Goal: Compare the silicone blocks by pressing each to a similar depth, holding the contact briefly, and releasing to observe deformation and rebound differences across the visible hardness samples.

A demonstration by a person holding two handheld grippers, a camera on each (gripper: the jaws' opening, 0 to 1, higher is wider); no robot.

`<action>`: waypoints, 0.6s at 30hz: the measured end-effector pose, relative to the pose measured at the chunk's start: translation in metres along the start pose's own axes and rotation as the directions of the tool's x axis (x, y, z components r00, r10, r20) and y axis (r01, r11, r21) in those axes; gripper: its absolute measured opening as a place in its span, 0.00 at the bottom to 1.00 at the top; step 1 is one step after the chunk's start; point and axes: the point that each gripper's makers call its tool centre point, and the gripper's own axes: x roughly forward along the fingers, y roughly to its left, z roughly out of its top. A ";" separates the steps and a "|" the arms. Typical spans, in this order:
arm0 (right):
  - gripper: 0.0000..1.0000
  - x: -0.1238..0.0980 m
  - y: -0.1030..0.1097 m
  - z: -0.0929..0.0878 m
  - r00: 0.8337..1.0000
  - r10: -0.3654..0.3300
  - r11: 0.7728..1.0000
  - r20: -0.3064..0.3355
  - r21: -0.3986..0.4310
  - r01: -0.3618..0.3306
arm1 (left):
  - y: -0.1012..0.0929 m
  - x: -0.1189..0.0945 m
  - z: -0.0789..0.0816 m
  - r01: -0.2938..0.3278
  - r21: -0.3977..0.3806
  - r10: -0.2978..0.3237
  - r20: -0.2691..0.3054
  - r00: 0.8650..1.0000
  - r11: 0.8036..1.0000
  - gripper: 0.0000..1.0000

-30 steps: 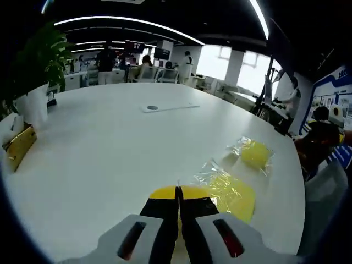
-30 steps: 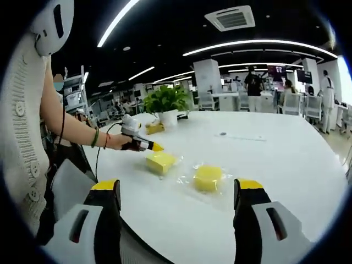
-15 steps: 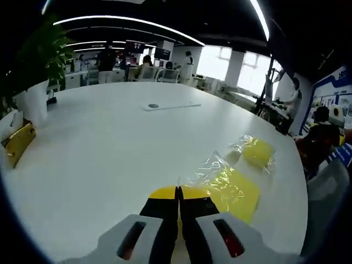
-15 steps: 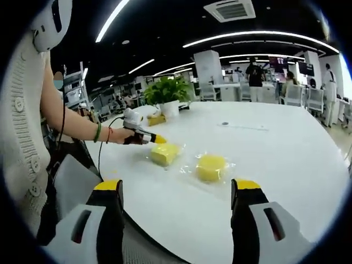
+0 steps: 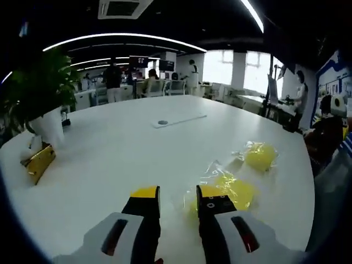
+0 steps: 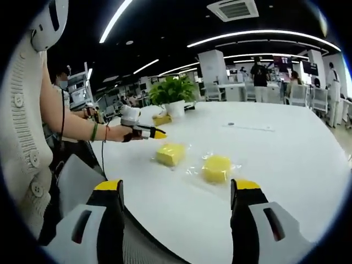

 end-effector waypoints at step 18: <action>0.76 -0.011 0.012 0.018 0.995 0.032 0.998 0.090 -0.050 -0.028 | -0.070 -0.109 0.023 -0.057 -0.061 0.066 0.157 0.985 0.996 0.43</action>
